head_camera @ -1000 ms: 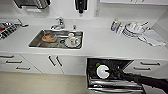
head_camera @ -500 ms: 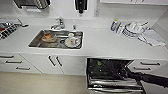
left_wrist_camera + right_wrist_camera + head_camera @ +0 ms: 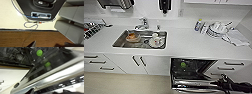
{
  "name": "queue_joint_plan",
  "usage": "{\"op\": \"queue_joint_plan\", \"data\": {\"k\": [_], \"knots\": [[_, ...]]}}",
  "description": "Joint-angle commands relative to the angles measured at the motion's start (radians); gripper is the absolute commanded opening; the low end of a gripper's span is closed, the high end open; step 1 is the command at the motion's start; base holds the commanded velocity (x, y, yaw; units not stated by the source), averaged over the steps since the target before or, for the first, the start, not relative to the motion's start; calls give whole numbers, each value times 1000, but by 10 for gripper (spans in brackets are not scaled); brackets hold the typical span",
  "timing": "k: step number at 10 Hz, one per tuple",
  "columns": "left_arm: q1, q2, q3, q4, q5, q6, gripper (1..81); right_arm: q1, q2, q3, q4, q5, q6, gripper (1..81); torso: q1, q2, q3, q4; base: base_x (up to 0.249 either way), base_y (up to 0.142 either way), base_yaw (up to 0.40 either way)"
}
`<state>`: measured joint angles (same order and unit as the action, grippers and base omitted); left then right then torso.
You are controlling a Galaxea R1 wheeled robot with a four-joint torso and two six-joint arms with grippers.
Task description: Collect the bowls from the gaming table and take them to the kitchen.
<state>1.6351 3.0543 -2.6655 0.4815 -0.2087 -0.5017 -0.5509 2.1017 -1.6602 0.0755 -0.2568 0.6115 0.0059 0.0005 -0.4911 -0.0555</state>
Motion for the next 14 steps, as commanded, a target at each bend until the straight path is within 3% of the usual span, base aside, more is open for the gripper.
{"op": "queue_joint_plan", "data": {"k": [1,2,5,8,9,13,14], "knots": [[41,-6,4,-14,71,-1,811,-140,-119,96,46,-84,8,811,0,-1,0,0,0,0,0],[41,-6,4,-12,69,-1,811,-198,-115,91,46,-72,2,811,64,-100,0,0,0,0,0],[32,-14,4,-24,68,-1,811,-339,-61,44,41,-41,-4,811,99,-158,0,0,0,0,0],[27,-21,4,-78,68,0,811,-438,20,1,65,-16,11,811,166,-265,1,0,0,0,0],[26,-21,4,-81,68,0,811,-465,55,-27,123,4,10,811,188,-302,1,0,0,0,0],[27,-21,4,-81,69,0,811,-524,172,-154,236,33,11,811,279,-448,2,0,0,0,0],[26,-21,4,-81,69,0,811,-528,188,-183,299,37,11,811,302,-485,2,0,0,0,0]]}}
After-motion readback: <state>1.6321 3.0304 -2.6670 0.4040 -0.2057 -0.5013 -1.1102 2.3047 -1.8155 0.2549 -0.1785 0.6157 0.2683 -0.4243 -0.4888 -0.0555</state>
